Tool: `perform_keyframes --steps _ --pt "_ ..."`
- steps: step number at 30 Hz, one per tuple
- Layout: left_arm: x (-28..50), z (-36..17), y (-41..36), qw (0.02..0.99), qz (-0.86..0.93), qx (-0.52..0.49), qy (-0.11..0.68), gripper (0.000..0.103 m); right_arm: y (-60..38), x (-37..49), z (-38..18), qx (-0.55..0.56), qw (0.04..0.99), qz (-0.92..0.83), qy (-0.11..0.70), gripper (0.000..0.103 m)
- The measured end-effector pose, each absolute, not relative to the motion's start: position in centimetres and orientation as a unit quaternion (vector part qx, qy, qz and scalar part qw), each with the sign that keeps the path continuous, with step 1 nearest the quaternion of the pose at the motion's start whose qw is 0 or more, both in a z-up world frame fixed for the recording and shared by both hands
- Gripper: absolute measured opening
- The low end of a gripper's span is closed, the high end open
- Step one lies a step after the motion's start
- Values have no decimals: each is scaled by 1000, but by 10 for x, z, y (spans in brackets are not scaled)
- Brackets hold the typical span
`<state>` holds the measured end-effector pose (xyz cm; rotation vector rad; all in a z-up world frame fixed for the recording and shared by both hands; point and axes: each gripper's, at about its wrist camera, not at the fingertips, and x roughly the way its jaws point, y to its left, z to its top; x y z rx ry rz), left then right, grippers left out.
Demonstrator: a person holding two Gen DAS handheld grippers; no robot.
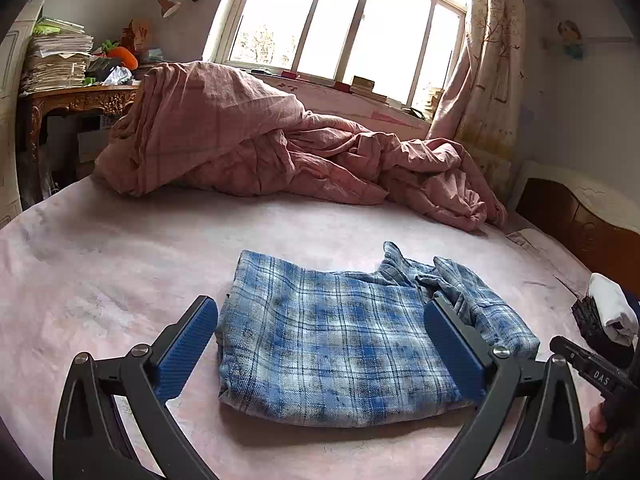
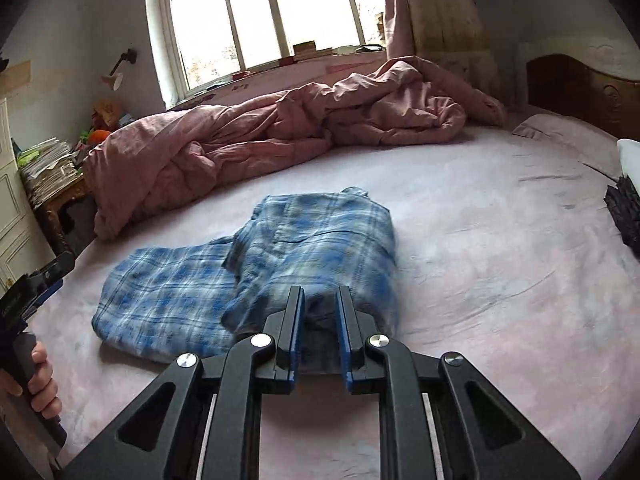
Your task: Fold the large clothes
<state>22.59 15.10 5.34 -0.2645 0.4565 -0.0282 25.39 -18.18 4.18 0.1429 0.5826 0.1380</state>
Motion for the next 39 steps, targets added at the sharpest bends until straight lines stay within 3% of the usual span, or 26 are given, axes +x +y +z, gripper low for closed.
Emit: perform_keyframes --steps 3,7,10,15,21,25,31,39 --pt "229 50 138 966 -12 -125 225 102 -199 267 35 76 938 90 325 18" --pt "244 46 101 956 -83 -134 247 102 -182 261 21 -60 940 86 324 56" --pt "268 41 64 940 -126 -145 280 102 -174 261 6 -122 935 69 325 56" --pt "325 24 2 907 -154 -136 368 101 -173 287 -10 -112 920 97 362 56" --pt "352 -12 -8 892 -77 -137 423 94 -203 306 -3 -19 936 38 351 56" --pt "333 -22 -18 910 -74 -68 403 94 -228 312 -10 -16 929 32 369 61" --pt "320 -26 -7 908 -89 -83 400 94 -246 310 -24 15 918 30 396 66" --pt "315 -22 0 912 -100 -93 387 92 -253 295 -23 30 911 52 409 66"
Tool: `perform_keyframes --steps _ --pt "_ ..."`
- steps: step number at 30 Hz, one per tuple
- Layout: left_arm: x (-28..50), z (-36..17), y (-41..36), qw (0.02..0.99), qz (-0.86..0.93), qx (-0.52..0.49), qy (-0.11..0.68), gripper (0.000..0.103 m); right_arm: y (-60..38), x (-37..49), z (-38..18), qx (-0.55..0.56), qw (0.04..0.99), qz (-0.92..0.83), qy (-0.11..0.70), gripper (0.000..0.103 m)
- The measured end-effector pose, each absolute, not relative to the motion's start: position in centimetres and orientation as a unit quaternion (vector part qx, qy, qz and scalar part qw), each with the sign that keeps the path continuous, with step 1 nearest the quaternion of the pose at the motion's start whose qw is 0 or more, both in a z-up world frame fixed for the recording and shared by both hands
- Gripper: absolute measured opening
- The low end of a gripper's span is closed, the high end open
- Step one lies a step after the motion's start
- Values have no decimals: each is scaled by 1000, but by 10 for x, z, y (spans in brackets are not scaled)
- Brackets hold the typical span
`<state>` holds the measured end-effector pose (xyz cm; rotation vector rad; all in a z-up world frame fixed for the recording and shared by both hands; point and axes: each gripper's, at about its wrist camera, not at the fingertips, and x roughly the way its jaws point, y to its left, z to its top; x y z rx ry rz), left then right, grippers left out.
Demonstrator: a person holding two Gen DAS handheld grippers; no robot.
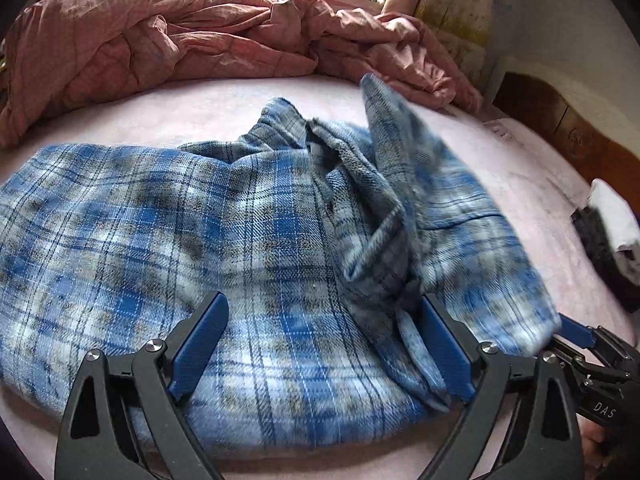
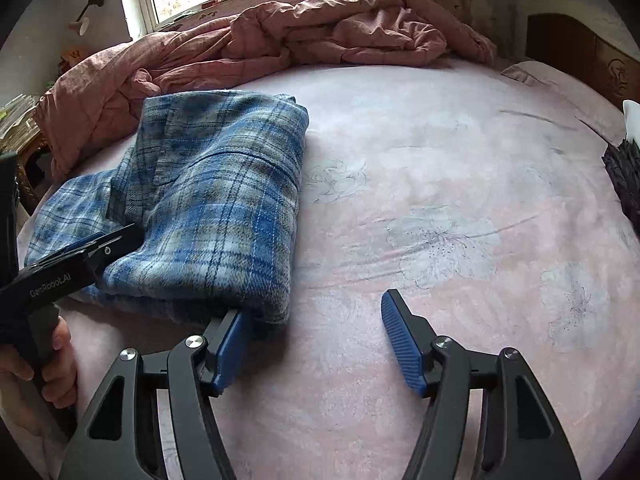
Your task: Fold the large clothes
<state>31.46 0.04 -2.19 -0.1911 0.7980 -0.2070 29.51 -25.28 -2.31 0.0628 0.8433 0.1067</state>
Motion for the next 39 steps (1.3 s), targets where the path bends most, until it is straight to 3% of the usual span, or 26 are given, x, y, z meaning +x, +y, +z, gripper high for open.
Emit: perform_keyframes --steps 3,8,11,15,21,23,26,31,33,35,37,39 --pt "292 -6 25 920 -120 -118 353 90 -246 275 6 7 929 60 364 65" --pt "255 24 65 947 -77 -70 302 91 -253 250 43 39 953 73 290 65" --pt "240 38 89 959 -38 -43 278 92 -260 256 39 53 950 60 302 65" --pt "225 53 132 976 24 -44 211 102 -265 266 25 65 942 54 326 65" --pt "259 32 201 946 18 -161 282 102 -255 266 18 51 942 54 327 65" --pt "269 13 213 921 27 -205 330 93 -251 263 20 57 942 54 325 65" --pt "278 -11 223 885 2 -282 371 92 -246 254 30 63 944 80 314 65" --pt "285 -29 217 872 4 -285 398 92 -236 243 40 39 951 88 294 65" --pt "284 -31 214 876 15 -286 387 78 -235 243 39 38 949 85 300 65" --pt "286 -35 213 874 43 -295 384 27 -237 243 41 40 948 75 307 65" --pt "288 -32 211 867 26 -329 373 11 -243 235 51 45 952 71 293 65" --pt "283 -10 199 890 17 -302 342 9 -248 229 60 40 957 63 279 65"
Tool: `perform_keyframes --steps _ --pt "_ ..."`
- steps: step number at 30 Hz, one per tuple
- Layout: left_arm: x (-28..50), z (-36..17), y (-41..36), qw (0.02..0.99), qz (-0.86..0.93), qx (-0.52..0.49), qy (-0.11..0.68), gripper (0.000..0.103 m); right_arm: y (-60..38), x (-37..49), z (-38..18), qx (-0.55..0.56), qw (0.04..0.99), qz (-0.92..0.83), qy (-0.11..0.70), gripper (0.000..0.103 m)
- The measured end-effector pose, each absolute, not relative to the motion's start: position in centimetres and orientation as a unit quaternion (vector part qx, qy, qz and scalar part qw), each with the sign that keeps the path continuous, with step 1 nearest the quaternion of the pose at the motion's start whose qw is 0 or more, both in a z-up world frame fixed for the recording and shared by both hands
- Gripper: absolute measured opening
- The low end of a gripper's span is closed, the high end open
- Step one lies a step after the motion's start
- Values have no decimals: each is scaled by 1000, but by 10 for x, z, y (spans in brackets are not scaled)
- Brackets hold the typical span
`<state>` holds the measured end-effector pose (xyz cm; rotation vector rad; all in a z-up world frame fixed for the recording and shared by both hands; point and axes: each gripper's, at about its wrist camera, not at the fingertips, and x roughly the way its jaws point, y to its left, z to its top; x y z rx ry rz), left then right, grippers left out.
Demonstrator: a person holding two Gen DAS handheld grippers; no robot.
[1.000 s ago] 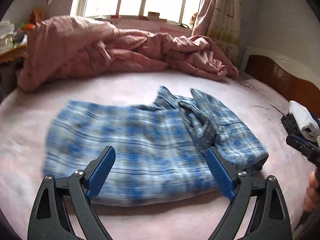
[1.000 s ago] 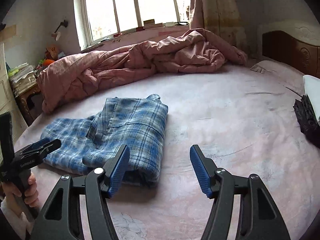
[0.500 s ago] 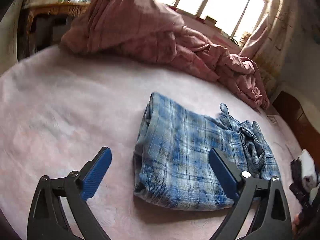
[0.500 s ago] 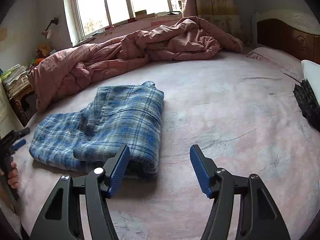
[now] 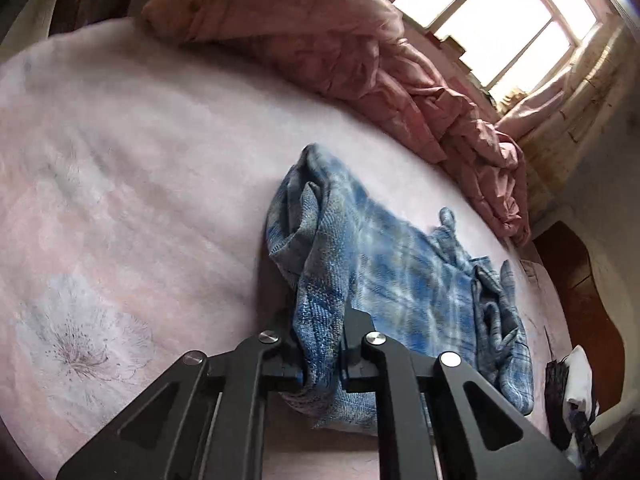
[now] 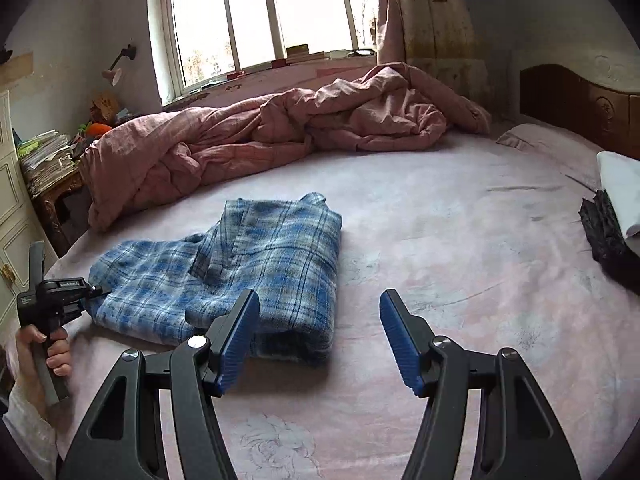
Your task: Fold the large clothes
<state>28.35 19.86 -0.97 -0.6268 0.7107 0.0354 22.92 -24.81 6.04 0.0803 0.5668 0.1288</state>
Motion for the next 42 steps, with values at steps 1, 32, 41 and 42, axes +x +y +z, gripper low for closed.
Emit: perform_keyframes --steps 1,32,41,42 --pt "280 5 189 904 4 -282 321 8 -252 227 65 33 960 57 271 65" --pt "290 29 -106 889 -287 -139 329 34 -308 219 86 81 968 30 237 65" --pt "234 63 -42 944 -215 -110 226 63 -311 225 81 81 967 13 241 65" --pt "240 61 -27 948 -185 -116 232 63 -310 226 80 80 967 13 242 65"
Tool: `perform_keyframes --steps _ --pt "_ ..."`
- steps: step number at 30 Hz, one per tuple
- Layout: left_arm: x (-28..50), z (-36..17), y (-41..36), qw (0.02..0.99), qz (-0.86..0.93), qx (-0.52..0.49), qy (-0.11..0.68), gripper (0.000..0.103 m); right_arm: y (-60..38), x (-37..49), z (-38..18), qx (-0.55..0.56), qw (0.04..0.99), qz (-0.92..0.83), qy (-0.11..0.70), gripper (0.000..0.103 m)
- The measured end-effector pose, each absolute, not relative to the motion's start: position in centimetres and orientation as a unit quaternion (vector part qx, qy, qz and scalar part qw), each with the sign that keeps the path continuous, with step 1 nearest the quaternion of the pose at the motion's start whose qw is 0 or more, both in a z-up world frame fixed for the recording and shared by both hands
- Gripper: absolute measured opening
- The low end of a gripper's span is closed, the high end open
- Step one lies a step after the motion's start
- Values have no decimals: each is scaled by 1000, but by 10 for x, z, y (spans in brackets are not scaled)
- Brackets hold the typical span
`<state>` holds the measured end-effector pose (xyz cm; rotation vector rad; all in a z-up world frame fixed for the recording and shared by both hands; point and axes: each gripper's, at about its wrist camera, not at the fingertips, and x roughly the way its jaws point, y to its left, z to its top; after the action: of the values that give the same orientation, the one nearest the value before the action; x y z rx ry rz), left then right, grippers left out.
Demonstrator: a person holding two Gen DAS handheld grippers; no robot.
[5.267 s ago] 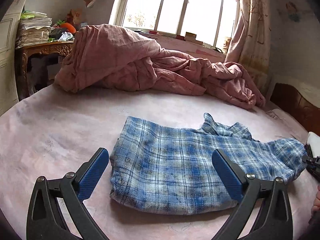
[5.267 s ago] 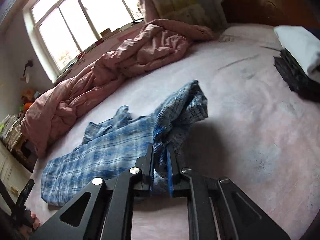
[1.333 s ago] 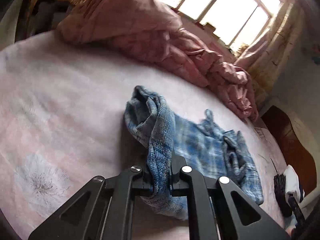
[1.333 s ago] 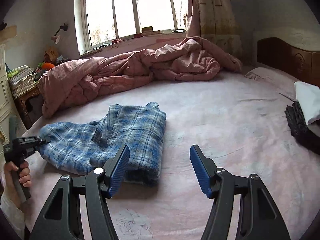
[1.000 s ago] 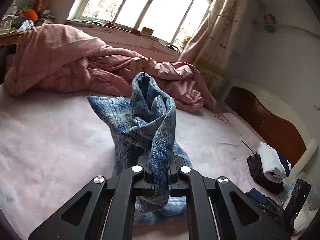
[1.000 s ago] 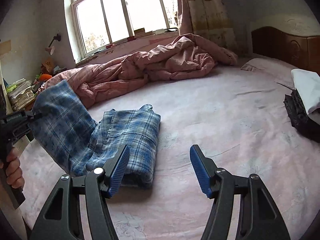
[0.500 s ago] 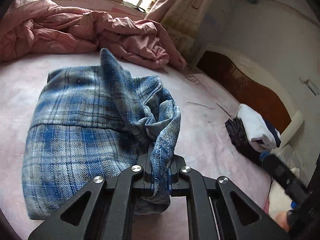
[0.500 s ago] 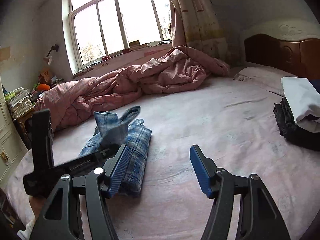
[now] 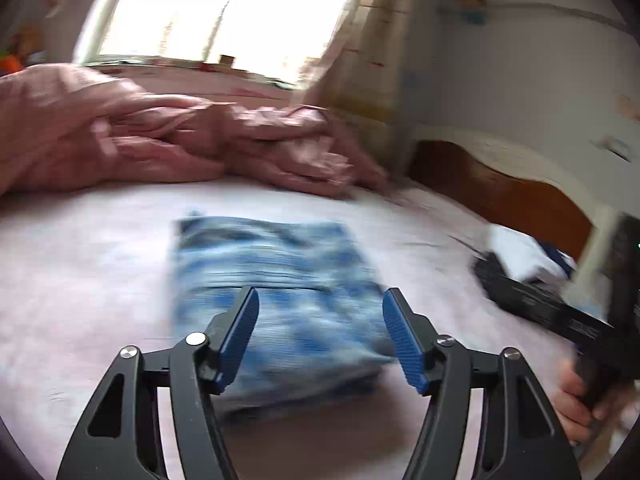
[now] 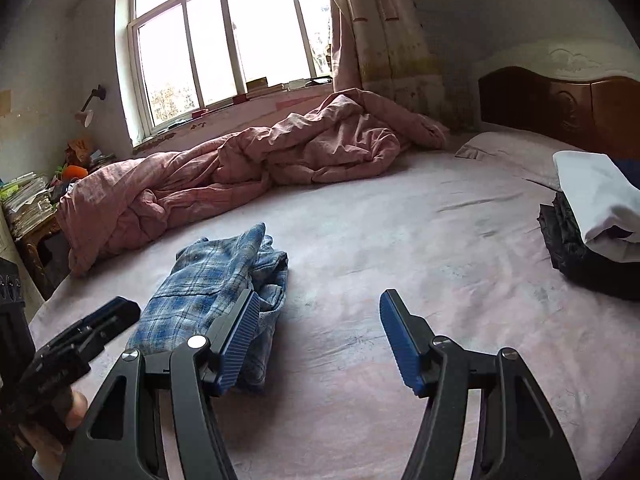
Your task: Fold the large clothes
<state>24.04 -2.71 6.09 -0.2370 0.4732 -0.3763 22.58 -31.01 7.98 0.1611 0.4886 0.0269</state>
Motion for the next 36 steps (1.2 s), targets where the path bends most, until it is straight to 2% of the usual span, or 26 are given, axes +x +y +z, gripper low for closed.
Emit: perform_keyframes --steps 5,10,14,16,20,21,31,34,36 --pt "271 21 16 931 -125 -130 316 63 -301 231 72 89 962 55 253 65" --pt "269 0 23 925 -138 -146 322 64 -272 260 56 124 935 166 287 65" --pt "259 -1 13 936 -118 -104 314 65 -234 288 43 72 934 173 305 62" --pt "260 -3 12 934 -121 -108 317 65 -227 301 28 53 933 137 327 53" --pt "267 -7 20 928 -132 -135 322 71 -233 303 9 55 935 135 322 7" --pt "267 -8 20 928 -133 -136 321 71 -237 298 11 63 938 134 314 5" --pt "263 -7 18 931 -129 -126 318 71 -262 293 3 47 933 58 351 4" --pt "264 -6 15 931 -129 -120 320 71 -274 292 11 85 936 64 336 4" --pt "264 -5 13 931 -129 -118 319 71 -280 290 23 104 941 71 313 9"
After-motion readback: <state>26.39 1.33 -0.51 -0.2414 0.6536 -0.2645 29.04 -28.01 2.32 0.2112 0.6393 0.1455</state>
